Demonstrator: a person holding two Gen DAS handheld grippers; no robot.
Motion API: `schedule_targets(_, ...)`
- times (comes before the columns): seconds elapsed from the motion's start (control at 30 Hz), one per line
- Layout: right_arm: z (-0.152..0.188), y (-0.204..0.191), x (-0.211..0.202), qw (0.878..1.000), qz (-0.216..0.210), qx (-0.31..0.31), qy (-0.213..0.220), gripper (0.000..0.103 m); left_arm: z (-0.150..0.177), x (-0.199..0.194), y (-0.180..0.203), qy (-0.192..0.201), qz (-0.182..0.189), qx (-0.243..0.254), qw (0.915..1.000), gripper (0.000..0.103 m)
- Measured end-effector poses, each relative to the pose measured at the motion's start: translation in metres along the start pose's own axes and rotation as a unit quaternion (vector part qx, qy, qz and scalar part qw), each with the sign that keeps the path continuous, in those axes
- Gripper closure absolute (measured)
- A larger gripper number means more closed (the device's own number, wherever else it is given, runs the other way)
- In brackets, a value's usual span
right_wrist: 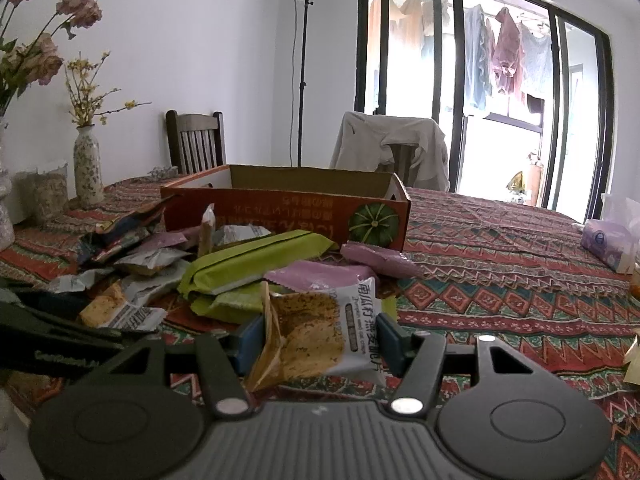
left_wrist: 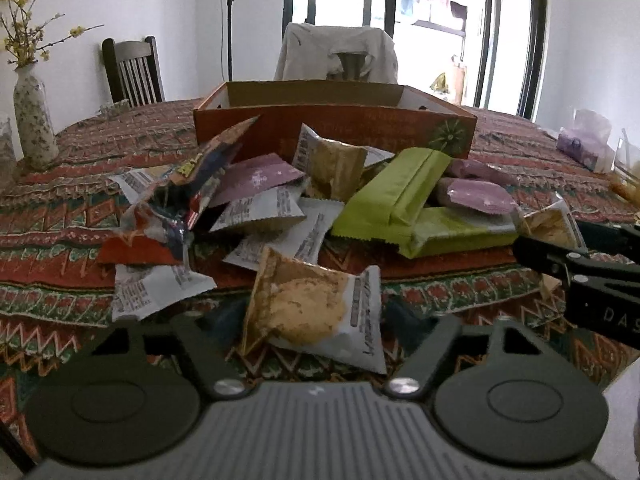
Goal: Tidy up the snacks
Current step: 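Lower the left gripper onto the cracker packet and close it, then carry the cracker packet with the left gripper over the cardboard box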
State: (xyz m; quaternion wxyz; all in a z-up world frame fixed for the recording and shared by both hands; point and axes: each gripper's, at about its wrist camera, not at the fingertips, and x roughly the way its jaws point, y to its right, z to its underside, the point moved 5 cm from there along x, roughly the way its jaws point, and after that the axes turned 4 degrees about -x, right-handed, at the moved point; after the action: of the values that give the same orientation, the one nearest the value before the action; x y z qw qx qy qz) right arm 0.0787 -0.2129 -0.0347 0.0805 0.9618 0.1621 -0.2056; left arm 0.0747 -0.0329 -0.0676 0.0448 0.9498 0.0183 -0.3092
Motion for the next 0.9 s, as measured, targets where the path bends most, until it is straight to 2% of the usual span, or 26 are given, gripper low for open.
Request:
schedule_targets(0.13,0.000,0.000,-0.002,1.000,-0.001,0.001,0.002,0.044,0.001,-0.006,-0.002,0.004,0.009,-0.007,0.9999,0.040)
schedule_targets(0.47,-0.012,0.002,-0.010,1.000,-0.009,0.010,0.020,0.044,-0.015,-0.034,0.001,0.053,0.033,0.000,0.9981,0.040)
schedule_targets(0.7,-0.040,0.012,-0.010,0.999,-0.009,0.025,0.047,0.044,-0.057,-0.047,0.006,0.099,0.051,-0.009,0.9937,0.041)
schedule_targets(0.9,-0.075,0.024,0.002,0.997,-0.002,0.035,0.074,0.044,-0.103,-0.043,0.005,0.126,0.055,-0.024,0.9902,0.041)
